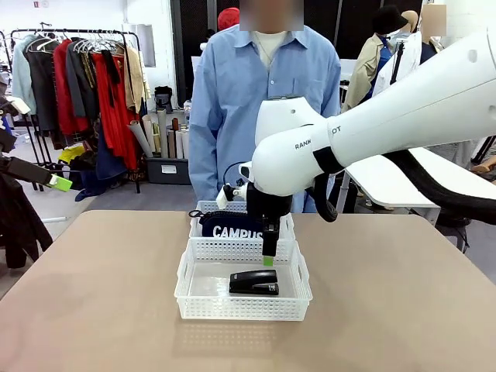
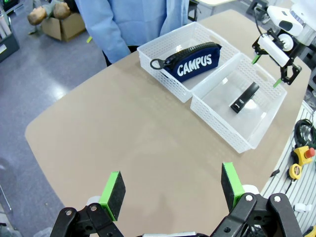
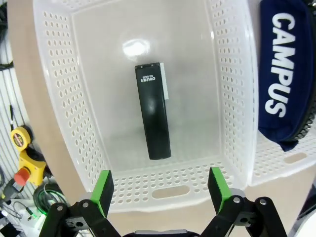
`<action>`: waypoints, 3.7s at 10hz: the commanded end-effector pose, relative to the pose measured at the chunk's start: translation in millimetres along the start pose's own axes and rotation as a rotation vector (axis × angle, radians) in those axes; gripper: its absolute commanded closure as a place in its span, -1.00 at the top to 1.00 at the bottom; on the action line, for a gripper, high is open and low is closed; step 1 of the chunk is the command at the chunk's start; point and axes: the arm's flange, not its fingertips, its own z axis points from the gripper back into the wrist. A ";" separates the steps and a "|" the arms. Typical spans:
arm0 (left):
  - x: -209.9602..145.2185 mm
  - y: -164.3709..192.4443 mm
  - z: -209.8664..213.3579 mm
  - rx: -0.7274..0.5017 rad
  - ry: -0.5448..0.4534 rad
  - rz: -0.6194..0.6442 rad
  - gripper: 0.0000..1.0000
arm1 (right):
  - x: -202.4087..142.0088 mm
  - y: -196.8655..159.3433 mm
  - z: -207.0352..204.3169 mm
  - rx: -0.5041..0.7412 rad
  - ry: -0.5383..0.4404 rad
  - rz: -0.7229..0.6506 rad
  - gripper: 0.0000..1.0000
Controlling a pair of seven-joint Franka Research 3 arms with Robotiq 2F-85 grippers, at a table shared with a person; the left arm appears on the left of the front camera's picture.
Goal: Distribute items into two baskets.
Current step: Place the picked Stapler into the Organizing basket as instructed by the person.
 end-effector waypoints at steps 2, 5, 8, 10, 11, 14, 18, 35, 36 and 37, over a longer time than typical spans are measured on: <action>1.6 -0.2 1.5 -0.004 -0.003 0.007 1.00 | 1.5 1.1 -2.7 -0.001 0.003 0.023 1.00; 1.6 -0.2 1.5 -0.004 -0.003 0.007 1.00 | 1.5 1.1 -2.7 -0.001 0.003 0.023 1.00; 1.6 -0.2 1.5 -0.004 -0.003 0.007 1.00 | 1.5 1.1 -2.7 -0.001 0.003 0.023 1.00; 1.6 -0.2 1.5 -0.004 -0.003 0.007 1.00 | 1.9 1.7 -4.8 0.006 0.006 0.010 1.00; 1.6 -0.2 1.5 -0.004 -0.003 0.007 1.00 | -9.2 2.9 7.3 -0.024 -0.042 -0.021 1.00; 1.6 -0.2 1.5 -0.004 -0.003 0.007 1.00 | -119.6 -0.7 60.4 0.007 -0.220 -0.221 1.00; 1.6 -0.2 1.5 -0.004 -0.003 0.007 1.00 | -270.1 18.6 102.6 0.023 -0.535 -0.423 1.00; 1.6 -0.2 1.5 -0.004 -0.003 0.007 1.00 | -410.6 4.9 148.4 -0.049 -0.844 -0.581 1.00; 1.6 -0.2 1.5 -0.004 -0.003 0.007 1.00 | -410.6 4.9 148.4 -0.049 -0.844 -0.581 1.00; 1.6 -0.2 1.5 -0.004 -0.003 0.007 1.00 | -410.6 4.9 148.4 -0.049 -0.844 -0.581 1.00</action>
